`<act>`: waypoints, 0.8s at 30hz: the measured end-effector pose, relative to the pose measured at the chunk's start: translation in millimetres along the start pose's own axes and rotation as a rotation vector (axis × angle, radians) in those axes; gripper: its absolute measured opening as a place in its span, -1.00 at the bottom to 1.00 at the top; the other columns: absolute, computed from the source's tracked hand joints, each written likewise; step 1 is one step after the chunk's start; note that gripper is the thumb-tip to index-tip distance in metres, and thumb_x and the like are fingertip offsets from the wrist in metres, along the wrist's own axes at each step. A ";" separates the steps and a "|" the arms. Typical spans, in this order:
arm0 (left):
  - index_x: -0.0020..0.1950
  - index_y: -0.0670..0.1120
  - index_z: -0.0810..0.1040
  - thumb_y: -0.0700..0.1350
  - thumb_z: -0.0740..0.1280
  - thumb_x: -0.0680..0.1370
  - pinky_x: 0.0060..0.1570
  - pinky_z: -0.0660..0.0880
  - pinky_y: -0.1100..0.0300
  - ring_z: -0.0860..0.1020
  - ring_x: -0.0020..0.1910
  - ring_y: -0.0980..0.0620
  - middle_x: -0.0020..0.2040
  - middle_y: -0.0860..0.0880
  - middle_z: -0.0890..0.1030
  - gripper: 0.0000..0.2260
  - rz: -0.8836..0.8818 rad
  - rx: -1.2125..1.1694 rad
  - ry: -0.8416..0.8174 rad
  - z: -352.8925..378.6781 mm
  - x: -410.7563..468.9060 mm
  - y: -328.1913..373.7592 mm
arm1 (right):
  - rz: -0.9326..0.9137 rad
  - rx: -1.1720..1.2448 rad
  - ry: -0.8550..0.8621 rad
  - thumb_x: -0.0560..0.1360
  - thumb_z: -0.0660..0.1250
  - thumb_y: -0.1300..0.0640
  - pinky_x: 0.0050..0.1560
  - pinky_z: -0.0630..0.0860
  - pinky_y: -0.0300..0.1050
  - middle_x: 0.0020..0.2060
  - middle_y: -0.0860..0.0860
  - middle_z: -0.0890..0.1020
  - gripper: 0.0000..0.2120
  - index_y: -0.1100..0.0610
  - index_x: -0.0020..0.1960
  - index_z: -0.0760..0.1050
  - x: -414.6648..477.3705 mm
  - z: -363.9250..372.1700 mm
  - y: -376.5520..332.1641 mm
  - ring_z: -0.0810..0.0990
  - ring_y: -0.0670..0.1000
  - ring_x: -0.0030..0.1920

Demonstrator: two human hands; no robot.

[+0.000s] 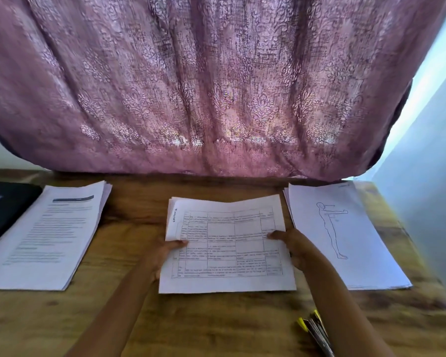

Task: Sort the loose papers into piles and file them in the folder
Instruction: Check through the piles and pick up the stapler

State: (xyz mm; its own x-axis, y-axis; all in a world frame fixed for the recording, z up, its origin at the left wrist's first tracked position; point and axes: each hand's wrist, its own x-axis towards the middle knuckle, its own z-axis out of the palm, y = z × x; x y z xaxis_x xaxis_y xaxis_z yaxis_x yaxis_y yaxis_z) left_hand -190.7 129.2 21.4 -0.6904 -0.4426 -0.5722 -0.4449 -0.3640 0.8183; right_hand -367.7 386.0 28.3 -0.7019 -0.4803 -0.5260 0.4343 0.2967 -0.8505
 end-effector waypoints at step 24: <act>-0.12 -0.13 0.56 0.17 0.35 0.49 -0.40 0.54 -0.03 0.62 -0.33 0.05 -0.28 -0.08 0.63 -0.66 0.760 0.308 0.496 45.7 -16.9 -20.0 | -0.681 -0.111 0.367 0.47 0.42 0.24 -0.31 0.52 -0.33 -0.21 -0.09 0.64 -0.87 0.13 0.00 0.56 -5.0 62.8 10.0 0.65 -0.06 -0.15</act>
State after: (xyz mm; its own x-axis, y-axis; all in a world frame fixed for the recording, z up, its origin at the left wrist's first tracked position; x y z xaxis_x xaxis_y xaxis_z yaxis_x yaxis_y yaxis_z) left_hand -196.2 181.4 17.2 -0.5677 -0.7940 0.2177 -0.1563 0.3636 0.9183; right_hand -324.4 339.5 22.4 -0.9438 -0.2880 0.1622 -0.2050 0.1251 -0.9707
